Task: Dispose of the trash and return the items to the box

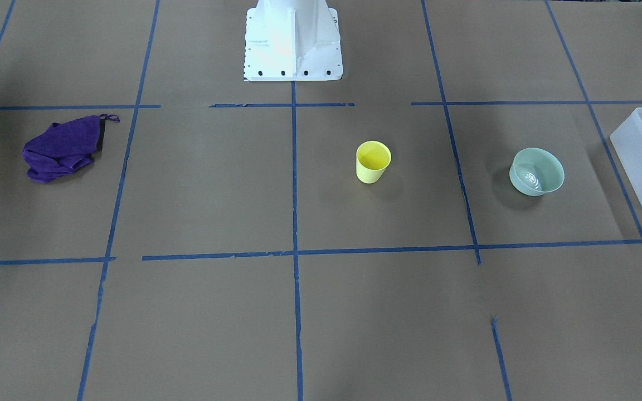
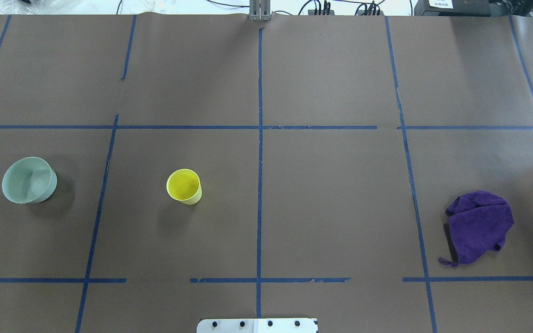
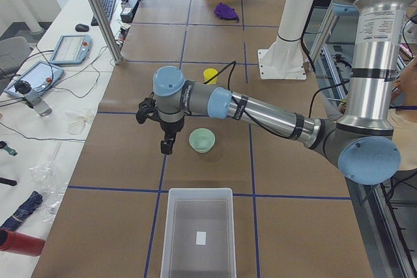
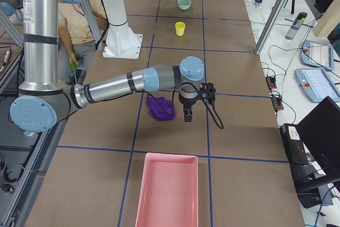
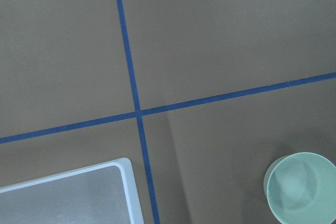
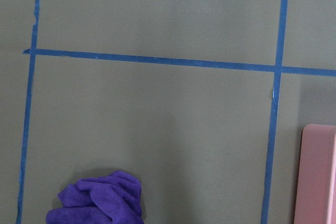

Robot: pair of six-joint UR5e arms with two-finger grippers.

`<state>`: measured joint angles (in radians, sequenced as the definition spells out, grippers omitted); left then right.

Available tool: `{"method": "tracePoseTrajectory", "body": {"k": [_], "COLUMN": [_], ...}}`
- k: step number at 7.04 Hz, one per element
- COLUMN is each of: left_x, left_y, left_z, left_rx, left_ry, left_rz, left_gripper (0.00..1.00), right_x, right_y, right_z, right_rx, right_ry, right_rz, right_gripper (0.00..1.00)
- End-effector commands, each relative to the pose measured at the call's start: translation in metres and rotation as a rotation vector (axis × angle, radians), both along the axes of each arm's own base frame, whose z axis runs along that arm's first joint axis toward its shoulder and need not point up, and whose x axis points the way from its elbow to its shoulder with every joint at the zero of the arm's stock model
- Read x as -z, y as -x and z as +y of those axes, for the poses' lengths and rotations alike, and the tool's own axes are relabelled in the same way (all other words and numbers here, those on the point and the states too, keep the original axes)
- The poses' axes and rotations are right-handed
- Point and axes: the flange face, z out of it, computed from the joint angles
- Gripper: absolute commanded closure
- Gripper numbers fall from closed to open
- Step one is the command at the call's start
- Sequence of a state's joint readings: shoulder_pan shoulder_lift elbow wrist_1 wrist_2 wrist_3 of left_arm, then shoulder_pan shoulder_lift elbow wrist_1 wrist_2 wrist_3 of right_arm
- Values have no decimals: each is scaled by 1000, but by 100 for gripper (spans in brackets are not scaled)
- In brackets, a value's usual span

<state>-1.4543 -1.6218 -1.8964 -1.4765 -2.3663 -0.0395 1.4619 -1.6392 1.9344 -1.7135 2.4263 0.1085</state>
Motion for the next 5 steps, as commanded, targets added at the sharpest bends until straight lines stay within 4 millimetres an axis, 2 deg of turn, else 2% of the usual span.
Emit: {"method": "tracePoseTrajectory", "body": {"k": [1,2,3,4,5], "left_x": [69,74,83,105,117], "left_y": [-47,-63,-94,-93,-96], "left_z": [13,14,18,23,16], "left_rx": [-70,-112,-176,-173,-156], "left_ry": [-94,-106,-125,-173,-211], "left_rz": [64,78,87,94,56], "left_gripper": [0,0,0,0,0], "right_x": [4,6,9,9,12], "right_y": [1,1,1,1,1], "right_z": [0,0,0,0,1], "right_rx": [2,2,3,2,2], "right_ry": [-5,-8,-16,-16,-22], "right_rz": [-13,-14,-14,-14,-15], "right_gripper": [0,0,0,0,0]}}
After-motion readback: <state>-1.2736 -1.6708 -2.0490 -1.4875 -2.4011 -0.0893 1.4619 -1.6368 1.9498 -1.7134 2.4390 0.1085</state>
